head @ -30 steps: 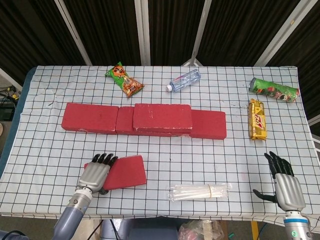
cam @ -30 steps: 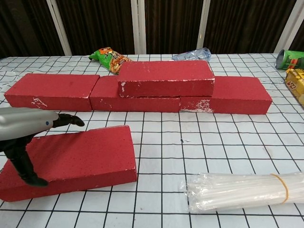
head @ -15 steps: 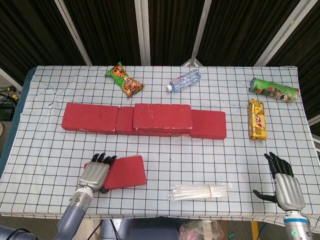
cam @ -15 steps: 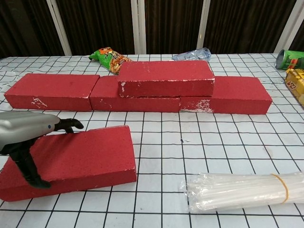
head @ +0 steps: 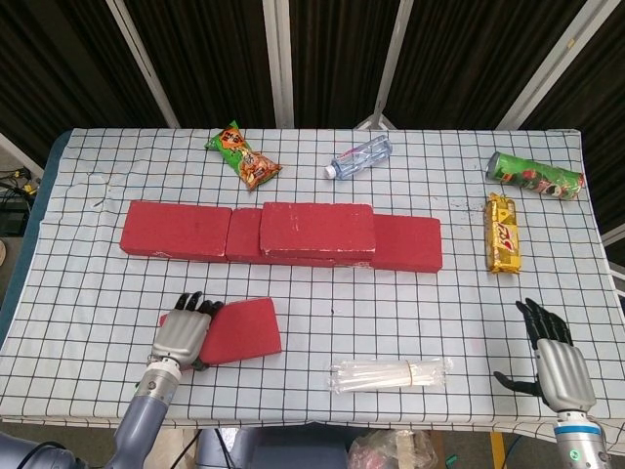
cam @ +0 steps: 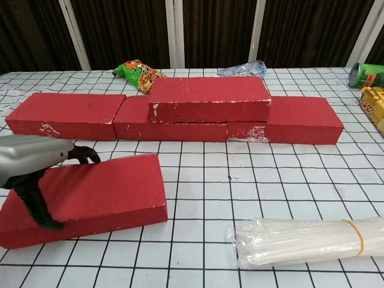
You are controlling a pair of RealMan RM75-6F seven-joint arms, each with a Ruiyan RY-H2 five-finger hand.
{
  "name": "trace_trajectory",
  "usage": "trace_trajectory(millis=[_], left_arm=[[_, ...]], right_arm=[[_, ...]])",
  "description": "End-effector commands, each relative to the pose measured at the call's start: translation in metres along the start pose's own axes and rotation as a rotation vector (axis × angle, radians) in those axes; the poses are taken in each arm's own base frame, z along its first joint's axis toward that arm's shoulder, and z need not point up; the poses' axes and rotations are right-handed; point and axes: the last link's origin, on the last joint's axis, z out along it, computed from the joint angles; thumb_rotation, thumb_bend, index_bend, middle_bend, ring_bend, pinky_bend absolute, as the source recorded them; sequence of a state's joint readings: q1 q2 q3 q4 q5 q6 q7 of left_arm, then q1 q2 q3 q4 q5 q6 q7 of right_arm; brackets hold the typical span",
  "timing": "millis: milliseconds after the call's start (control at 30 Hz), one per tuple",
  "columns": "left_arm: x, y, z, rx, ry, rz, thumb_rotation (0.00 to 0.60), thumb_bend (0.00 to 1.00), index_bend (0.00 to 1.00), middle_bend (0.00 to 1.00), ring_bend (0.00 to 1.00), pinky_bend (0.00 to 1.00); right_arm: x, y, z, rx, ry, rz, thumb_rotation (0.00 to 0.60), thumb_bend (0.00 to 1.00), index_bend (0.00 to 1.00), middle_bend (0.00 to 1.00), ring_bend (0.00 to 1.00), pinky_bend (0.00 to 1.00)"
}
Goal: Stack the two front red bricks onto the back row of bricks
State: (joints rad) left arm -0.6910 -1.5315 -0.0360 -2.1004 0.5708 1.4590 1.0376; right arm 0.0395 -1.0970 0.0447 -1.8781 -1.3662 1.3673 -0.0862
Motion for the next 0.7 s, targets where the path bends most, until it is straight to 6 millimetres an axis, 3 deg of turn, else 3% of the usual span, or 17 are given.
trace_trajectory(millis=[33, 267, 467, 700], left_arm=[[0.002, -0.001, 0.001, 0.006, 0.006, -0.003, 0.600, 0.00, 0.22, 0.23, 0.00, 0.00], [0.019, -0.012, 0.000, 0.028, 0.035, -0.021, 0.600, 0.00, 0.25, 0.24, 0.00, 0.00], [0.054, -0.025, -0.002, -0.060, 0.037, 0.004, 0.600, 0.02, 0.26, 0.25, 0.00, 0.00], [0.108, -0.061, 0.005, -0.090, 0.073, 0.127, 0.600, 0.03, 0.27, 0.24, 0.00, 0.00]], right_arm=[[0.000, 0.000, 0.000, -0.002, 0.001, -0.002, 0.600, 0.13, 0.00, 0.00, 0.00, 0.00], [0.000, 0.000, -0.001, -0.002, 0.003, -0.003, 0.600, 0.13, 0.00, 0.00, 0.00, 0.00], [-0.003, 0.001, 0.002, -0.015, -0.001, -0.010, 0.600, 0.13, 0.00, 0.00, 0.00, 0.00], [-0.010, 0.003, 0.011, -0.058, -0.020, -0.032, 0.600, 0.13, 0.00, 0.00, 0.00, 0.00]])
